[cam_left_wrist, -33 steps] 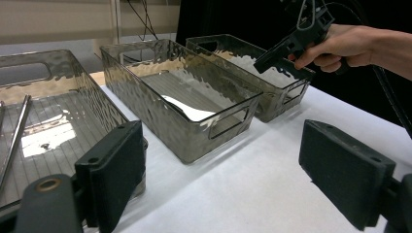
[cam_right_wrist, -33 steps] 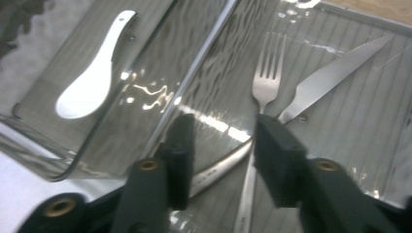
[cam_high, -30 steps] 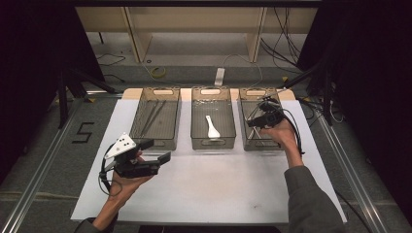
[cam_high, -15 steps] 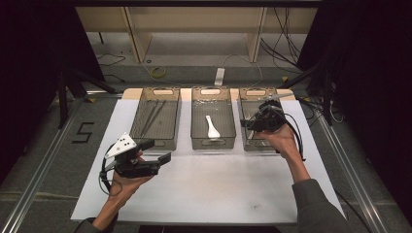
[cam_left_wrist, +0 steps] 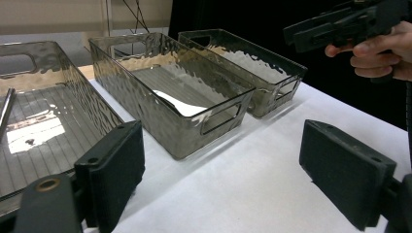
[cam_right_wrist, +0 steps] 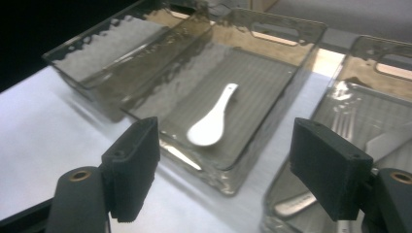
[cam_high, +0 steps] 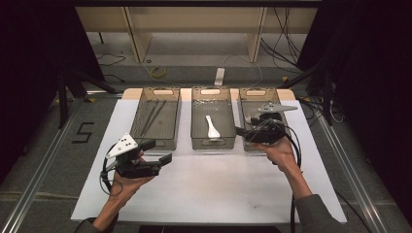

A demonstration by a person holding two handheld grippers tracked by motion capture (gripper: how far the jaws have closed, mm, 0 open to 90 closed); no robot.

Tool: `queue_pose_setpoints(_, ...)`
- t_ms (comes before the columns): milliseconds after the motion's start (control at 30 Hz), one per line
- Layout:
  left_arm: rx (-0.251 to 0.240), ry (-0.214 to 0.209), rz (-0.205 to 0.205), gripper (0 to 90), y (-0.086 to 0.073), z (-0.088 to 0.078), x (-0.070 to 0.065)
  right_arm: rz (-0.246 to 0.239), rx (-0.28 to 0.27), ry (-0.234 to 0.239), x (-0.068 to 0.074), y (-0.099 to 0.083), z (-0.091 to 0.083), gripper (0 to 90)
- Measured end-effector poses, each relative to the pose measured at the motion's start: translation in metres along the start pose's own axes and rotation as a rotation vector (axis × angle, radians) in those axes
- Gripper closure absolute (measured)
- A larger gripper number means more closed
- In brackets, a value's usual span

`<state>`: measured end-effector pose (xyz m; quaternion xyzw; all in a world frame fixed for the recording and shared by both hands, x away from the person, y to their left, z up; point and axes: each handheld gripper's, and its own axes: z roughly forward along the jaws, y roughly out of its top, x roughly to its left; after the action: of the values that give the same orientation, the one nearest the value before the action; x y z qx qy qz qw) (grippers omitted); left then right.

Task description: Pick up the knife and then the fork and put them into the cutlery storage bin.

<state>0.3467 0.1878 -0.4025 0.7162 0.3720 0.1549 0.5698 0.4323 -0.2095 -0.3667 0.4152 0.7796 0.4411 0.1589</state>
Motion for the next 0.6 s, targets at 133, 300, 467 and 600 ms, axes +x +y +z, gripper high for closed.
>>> queue_pose_setpoints(133, 0.012, -0.007, -0.003, 16.1, 0.0, 0.001, 0.001, -0.008, -0.031, 0.023, 0.007, -0.008, -0.006, 26.9)
queue_pose_setpoints(300, 0.018, -0.011, 0.0, 16.1, -0.001, 0.001, 0.0, -0.005, -0.068, 0.058, 0.015, -0.019, -0.015, 26.6)
queue_pose_setpoints(467, 0.02, -0.017, -0.009, 16.1, -0.001, 0.003, 0.0, -0.029, -0.097, 0.078, 0.02, -0.027, -0.026, 25.3)
queue_pose_setpoints(600, 0.024, -0.023, -0.01, 16.1, -0.001, 0.003, -0.001, -0.032, -0.12, 0.091, 0.024, -0.033, -0.032, 24.9)
